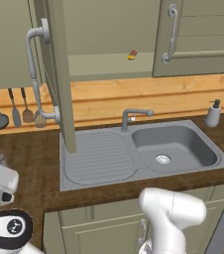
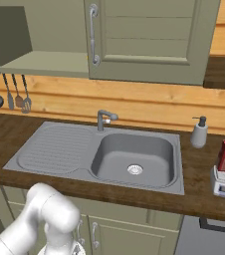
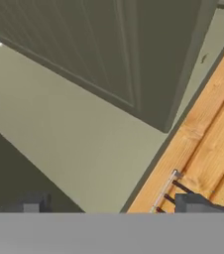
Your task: Pick the cereal and place it on the digital scale for weighing, and close the cabinet.
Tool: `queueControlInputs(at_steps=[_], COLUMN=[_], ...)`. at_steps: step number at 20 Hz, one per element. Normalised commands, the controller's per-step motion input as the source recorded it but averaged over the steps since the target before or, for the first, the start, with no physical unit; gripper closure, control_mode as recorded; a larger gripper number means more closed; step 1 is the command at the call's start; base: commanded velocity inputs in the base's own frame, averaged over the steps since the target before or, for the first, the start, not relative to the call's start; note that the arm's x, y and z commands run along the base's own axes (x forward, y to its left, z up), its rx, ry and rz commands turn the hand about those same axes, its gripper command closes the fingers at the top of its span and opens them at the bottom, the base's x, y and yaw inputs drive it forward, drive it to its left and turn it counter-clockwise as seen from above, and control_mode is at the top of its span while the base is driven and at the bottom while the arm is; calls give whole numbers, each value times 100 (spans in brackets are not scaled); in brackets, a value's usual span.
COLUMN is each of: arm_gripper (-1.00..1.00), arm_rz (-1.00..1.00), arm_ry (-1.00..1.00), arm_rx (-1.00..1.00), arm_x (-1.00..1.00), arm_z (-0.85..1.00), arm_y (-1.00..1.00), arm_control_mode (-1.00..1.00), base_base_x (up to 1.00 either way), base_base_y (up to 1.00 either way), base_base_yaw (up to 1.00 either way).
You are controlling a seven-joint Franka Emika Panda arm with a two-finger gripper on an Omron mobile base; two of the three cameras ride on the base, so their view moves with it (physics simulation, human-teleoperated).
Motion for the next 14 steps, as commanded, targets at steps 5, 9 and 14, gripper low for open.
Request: queueControlInputs(at_steps=[5, 9, 14], arm_gripper=[-100, -100, -100], arm_rz=[-21, -16, -12], arm_ry=[-4, -8, -8], arm_rx=[8, 8, 2], arm_x=[0, 0, 0], arm_z=[0, 2, 8], arm_y=[-28, -18, -11], arm_control_mode=[-100, -100, -100], base_base_x=[0, 0, 0], base_base_y=[0, 0, 0], base_base_yaw=[0, 0, 0])
